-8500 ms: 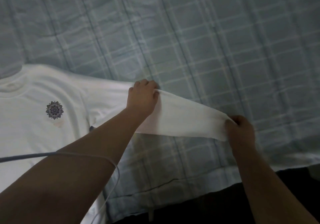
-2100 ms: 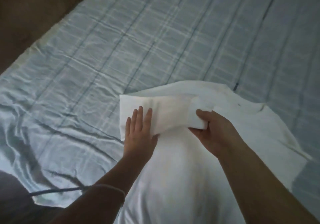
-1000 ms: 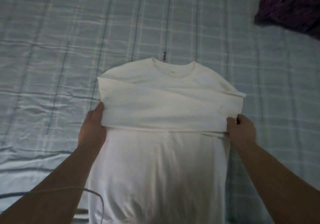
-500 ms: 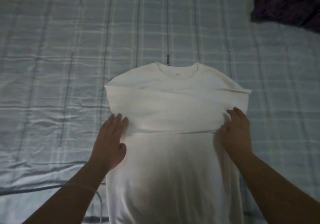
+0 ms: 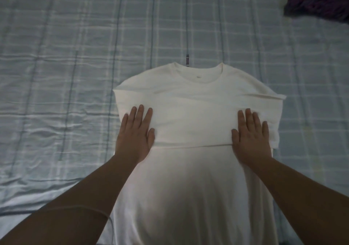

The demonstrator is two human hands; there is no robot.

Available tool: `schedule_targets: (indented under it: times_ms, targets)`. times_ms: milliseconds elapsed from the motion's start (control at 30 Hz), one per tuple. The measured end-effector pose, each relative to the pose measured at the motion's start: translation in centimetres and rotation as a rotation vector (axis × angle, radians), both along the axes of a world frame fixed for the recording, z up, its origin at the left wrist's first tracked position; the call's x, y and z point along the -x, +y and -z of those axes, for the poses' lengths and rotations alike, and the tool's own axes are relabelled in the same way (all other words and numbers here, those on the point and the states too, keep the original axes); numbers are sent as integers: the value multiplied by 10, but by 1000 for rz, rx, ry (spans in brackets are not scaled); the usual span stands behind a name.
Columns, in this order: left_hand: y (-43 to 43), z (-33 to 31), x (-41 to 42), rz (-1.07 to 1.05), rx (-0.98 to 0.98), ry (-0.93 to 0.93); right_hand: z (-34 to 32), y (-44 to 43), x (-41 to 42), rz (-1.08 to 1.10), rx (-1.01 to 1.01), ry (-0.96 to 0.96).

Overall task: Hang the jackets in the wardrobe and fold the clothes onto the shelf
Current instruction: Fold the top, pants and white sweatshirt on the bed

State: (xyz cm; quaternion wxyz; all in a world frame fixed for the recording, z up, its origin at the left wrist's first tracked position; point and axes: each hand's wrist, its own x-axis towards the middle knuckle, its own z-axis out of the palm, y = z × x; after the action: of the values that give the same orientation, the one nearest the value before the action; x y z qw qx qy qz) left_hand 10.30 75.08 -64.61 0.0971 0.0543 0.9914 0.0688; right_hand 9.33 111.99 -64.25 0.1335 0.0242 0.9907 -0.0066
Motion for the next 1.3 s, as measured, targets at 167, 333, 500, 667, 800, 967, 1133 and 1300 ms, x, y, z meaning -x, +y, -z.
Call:
schedule_targets:
  times_ms: [167, 333, 500, 667, 800, 967, 1133, 1300]
  targets:
    - [3, -4, -5, -22, 16, -2, -4, 4, 2, -8, 13, -29]
    - [3, -15, -62, -44, -12, 3, -25, 5, -55, -65, 90, 30]
    - [-4, -18, -176, -133, -57, -82, -36, 16, -183, 34, 146, 8]
    - [2, -48, -295, -444, -395, -194, -59, 23, -294, 495, 476, -111]
    - [18, -79, -326, -945, -559, -244, -83, 20, -317, 847, 691, -135]
    - [16, -84, -315, -1068, -734, -530, -96, 28, -300, 957, 719, -348]
    - [6, -91, -305, -1178, -1001, -616, -105, 38, -285, 1345, 1117, -438]
    - [5, -114, -318, -1186, -1124, -514, -136, 46, -294, 1471, 1422, -417]
